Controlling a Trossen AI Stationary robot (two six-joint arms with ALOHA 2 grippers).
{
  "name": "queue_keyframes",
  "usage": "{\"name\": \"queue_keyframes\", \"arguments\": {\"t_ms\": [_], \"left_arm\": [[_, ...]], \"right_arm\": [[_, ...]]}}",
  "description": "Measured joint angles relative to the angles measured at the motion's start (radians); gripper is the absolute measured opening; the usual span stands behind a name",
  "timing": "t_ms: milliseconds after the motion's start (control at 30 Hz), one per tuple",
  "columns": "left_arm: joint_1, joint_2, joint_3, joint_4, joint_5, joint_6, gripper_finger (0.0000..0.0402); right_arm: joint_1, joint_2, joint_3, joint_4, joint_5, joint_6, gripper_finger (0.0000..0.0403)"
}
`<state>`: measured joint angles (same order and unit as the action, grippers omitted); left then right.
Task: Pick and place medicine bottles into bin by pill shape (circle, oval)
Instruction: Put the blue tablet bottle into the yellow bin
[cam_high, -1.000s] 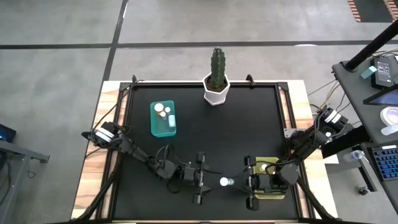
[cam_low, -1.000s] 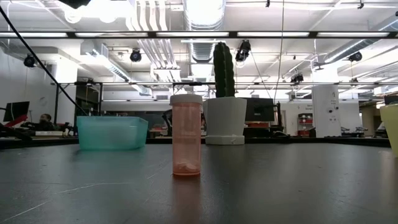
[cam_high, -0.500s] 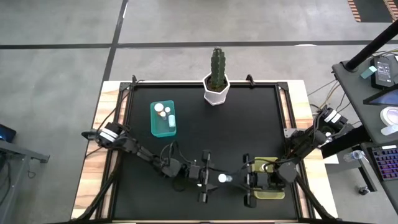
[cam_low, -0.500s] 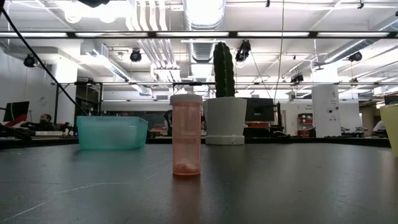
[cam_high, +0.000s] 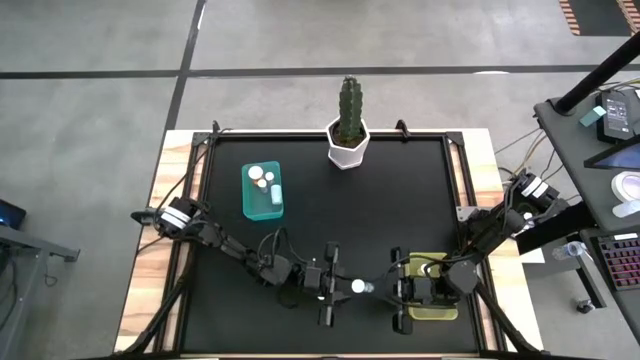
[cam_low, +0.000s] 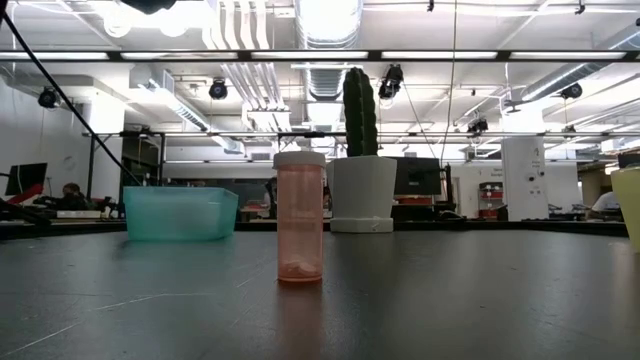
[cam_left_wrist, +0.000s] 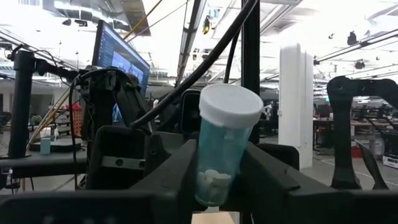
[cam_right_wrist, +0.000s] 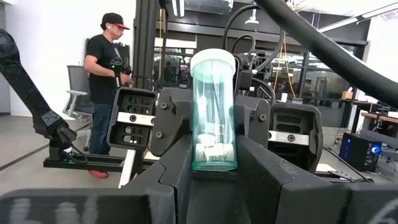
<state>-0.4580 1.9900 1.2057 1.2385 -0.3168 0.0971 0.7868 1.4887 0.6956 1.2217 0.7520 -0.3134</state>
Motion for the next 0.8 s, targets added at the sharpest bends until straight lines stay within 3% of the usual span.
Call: {"name": "queue_keyframes", "arguments": {"t_ms": [333,800], "left_arm": [[0.0,0.0,0.0,0.0,-0.001,-0.006,0.0082],[-0.005,0.0,-0.001,-0.006,0.0,-0.008,0.0082]], "right_arm": [[0.0,0.0,0.0,-0.002,0.007,0.025,0.0111],[0.0,0.0,0.0,-0.005,0.008,0.034,0.0192]]}}
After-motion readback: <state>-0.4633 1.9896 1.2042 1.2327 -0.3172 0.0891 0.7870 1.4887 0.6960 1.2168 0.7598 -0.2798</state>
